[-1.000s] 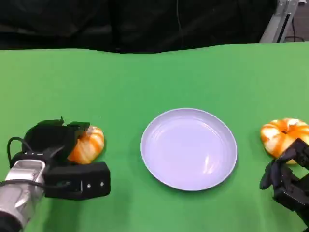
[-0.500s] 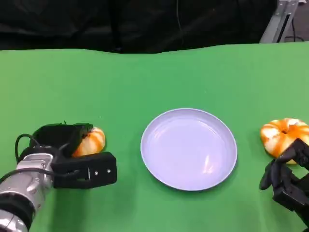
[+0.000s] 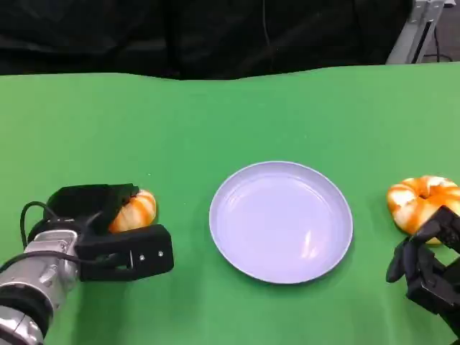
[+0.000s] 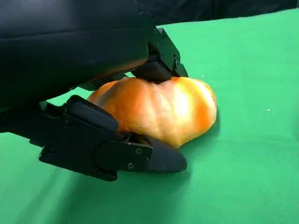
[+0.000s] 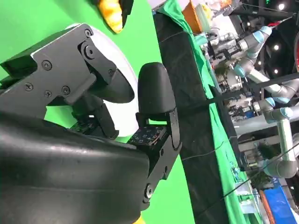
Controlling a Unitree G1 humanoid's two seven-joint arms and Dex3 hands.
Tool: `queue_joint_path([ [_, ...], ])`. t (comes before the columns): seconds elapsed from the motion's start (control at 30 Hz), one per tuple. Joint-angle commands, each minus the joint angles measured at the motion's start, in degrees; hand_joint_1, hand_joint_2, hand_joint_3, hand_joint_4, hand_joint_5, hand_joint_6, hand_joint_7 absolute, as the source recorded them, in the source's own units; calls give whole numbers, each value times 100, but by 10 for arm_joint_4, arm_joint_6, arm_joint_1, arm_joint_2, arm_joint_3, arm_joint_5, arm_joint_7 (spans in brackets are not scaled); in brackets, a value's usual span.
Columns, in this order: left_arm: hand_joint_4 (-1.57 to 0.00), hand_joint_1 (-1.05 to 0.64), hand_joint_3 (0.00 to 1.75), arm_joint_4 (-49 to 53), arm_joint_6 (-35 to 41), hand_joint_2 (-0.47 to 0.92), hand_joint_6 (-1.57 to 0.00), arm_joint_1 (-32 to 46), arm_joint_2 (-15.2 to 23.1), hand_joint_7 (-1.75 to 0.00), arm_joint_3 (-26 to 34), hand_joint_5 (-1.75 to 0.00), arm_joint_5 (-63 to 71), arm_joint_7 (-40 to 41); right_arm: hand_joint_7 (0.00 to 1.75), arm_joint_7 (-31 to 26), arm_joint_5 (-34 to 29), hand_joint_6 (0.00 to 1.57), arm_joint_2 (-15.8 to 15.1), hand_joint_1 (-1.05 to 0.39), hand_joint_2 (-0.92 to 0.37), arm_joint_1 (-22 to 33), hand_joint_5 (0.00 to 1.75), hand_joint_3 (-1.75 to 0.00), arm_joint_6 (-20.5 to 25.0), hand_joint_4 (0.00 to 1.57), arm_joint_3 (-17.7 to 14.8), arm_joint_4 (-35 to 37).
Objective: Grasp the bread from the table and place it into the plate.
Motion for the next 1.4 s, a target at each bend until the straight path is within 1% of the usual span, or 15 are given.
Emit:
queue_joint_path([
  [0.03,-71,-20,6,3,-10,92,-111,11,-2,-11,3,-139,-18,7,160,-2,2,75,-1,-6,-48,3,175,-131,-6,88,-2,-5],
  [0.07,-66,-18,7,2,-13,92,-116,12,-2,-15,2,-155,-18,14,160,-3,1,75,-1,-6,-48,3,175,-131,-6,88,-2,-5],
  [0.1,-63,-15,10,1,-14,92,-99,12,-1,-60,1,-166,-20,20,160,-3,0,75,-1,-6,-48,3,175,-131,-7,88,-2,-4],
  [0.13,-64,-15,18,-1,-14,92,-72,12,-1,-124,1,-171,-20,26,160,-4,-1,75,-1,-7,-48,3,175,-131,-7,88,-2,-4],
  [0.17,-65,-15,23,-4,-19,92,-62,12,0,-149,2,-173,-23,32,160,-4,0,75,-1,-7,-48,3,175,-131,-6,88,-2,-5],
  [0.2,-65,-14,29,-7,-23,92,-57,12,2,-161,3,-174,-25,37,160,-4,2,75,-1,-7,-48,3,175,-131,-4,87,-2,-6],
  [0.27,-66,-15,36,-16,-32,92,-51,13,5,-172,6,-174,-27,49,160,-4,2,75,-2,-7,-48,3,175,-131,-3,87,-3,-6],
  [0.43,-67,-12,38,-44,-43,92,-48,14,15,-175,9,-175,-24,69,160,-5,0,75,-3,-7,-48,2,175,-130,-3,87,-3,-6],
  [0.67,-65,-11,35,-134,-58,92,-47,30,29,-175,29,-175,-35,60,161,-6,2,74,-2,-8,-48,2,175,-130,-1,86,-2,-8],
  [0.8,-67,-11,42,-191,-57,92,-51,43,32,-175,36,-175,-38,53,160,-6,2,74,-2,-8,-48,3,175,-129,-1,86,-2,-8],
  [1.17,-67,-12,44,-225,-44,92,-51,54,34,-175,39,-175,-38,43,160,-5,2,74,-3,-8,-48,3,175,-129,-2,86,-2,-8],
  [1.2,-64,-20,54,-246,-49,90,-51,54,32,-175,39,-175,-37,46,160,-3,3,74,-3,-8,-48,2,175,-129,-2,86,-2,-6],
  [1.23,-66,-16,57,-263,-52,86,-53,55,31,-175,39,-175,-36,48,160,-2,4,75,-3,-8,-48,1,175,-129,-3,86,-3,-4],
  [1.3,-68,-13,59,-281,-53,83,-56,57,31,-175,39,-175,-35,49,160,-1,5,75,-4,-7,-49,0,175,-129,-3,86,-3,-3],
  [1.4,-68,-12,60,-290,-49,82,-56,61,32,-175,40,-175,-35,45,159,0,5,75,-4,-7,-49,0,175,-129,-3,86,-3,-3],
])
